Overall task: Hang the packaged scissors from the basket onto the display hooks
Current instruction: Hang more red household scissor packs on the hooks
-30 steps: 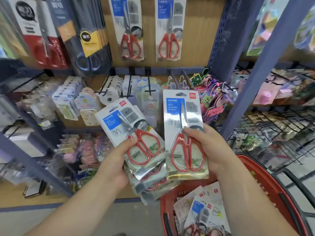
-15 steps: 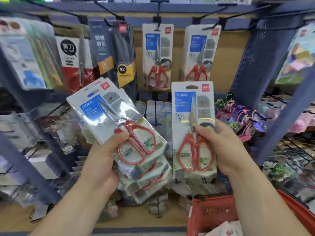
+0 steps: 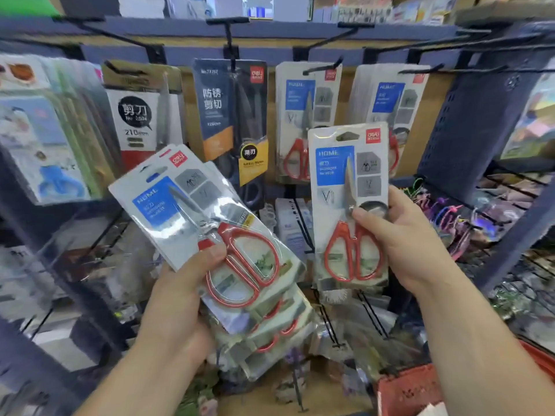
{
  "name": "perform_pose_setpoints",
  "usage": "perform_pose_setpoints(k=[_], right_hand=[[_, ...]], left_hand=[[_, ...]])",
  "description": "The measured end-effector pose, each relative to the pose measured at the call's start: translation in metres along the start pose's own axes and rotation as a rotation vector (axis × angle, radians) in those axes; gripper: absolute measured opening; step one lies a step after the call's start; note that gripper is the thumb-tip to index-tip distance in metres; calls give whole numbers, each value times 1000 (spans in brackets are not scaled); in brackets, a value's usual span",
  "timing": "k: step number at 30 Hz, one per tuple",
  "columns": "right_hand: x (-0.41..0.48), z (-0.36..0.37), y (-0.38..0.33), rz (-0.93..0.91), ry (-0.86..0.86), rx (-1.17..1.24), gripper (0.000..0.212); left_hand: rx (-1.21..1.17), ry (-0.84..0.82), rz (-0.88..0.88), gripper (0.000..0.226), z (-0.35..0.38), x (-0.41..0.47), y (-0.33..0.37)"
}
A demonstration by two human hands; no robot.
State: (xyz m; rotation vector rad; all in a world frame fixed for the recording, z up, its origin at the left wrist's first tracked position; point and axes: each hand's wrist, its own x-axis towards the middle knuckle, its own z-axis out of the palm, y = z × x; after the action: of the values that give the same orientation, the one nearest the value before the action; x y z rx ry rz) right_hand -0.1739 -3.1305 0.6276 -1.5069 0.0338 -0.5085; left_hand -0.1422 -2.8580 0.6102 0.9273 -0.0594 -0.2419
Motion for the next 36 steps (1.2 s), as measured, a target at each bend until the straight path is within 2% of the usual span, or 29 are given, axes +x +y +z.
perform_pose_setpoints(k=[3, 8, 13, 16, 20, 26, 31, 36], right_hand=[[5, 11, -8, -60, -10, -24, 36], [13, 16, -18, -131, -1, -41, 34], [36, 23, -29, -184, 11, 6, 33], [53, 27, -35, -187, -3, -2, 29], [72, 28, -35, -160, 29, 14, 27], [96, 27, -26, -19, 9, -47, 26], [128, 34, -20, 46, 23, -111, 20], [152, 40, -10, 73, 40, -231, 24]], left_hand=[[-3, -20, -18, 17, 0, 4, 6], [7, -9, -6, 21, 4, 9, 8], [29, 18, 27, 45, 12, 15, 4], [20, 14, 52, 46, 17, 16, 3], [2, 15, 76, 52, 23, 18, 1], [7, 56, 127, 59, 26, 23, -6], [-12, 52, 176, 43, 29, 24, -9], [-41, 38, 184, 36, 30, 22, -9]])
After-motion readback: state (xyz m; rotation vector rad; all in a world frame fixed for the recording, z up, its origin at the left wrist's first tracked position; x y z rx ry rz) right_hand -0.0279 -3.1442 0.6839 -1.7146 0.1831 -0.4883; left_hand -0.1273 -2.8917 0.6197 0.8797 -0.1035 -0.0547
